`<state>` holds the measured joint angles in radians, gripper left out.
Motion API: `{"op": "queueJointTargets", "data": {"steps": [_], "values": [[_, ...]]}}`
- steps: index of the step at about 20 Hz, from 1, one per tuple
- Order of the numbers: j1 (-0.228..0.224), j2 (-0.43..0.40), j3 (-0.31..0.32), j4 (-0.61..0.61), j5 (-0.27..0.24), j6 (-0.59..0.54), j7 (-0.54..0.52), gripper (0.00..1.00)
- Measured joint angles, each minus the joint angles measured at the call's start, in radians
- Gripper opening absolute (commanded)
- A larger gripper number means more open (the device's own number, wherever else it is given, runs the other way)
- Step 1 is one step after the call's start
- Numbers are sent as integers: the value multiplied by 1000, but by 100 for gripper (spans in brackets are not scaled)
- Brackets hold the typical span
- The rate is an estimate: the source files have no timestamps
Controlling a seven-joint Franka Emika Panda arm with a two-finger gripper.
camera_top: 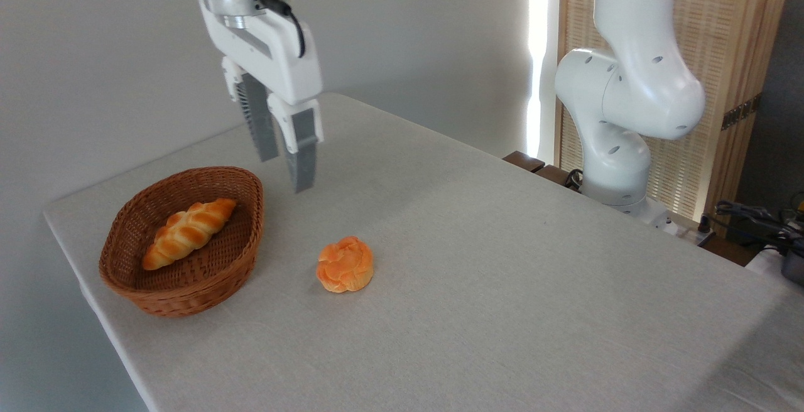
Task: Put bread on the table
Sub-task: 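Move the open gripper down over the glazed bread roll in the basket, then lower the gripper into the basket and close it on the bread roll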
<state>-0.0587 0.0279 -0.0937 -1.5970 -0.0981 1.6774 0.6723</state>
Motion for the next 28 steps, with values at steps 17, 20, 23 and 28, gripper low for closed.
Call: {"op": "queueJointTargets", "data": {"steps": [17,20,23,28], "values": [[-3,313,-376,-97,-8,685,-509,100],[-2,330,-395,-105,90,686,-508,100],[-2,333,-416,-134,172,686,-509,100],[-1,353,-436,-150,196,687,-509,100]]}}
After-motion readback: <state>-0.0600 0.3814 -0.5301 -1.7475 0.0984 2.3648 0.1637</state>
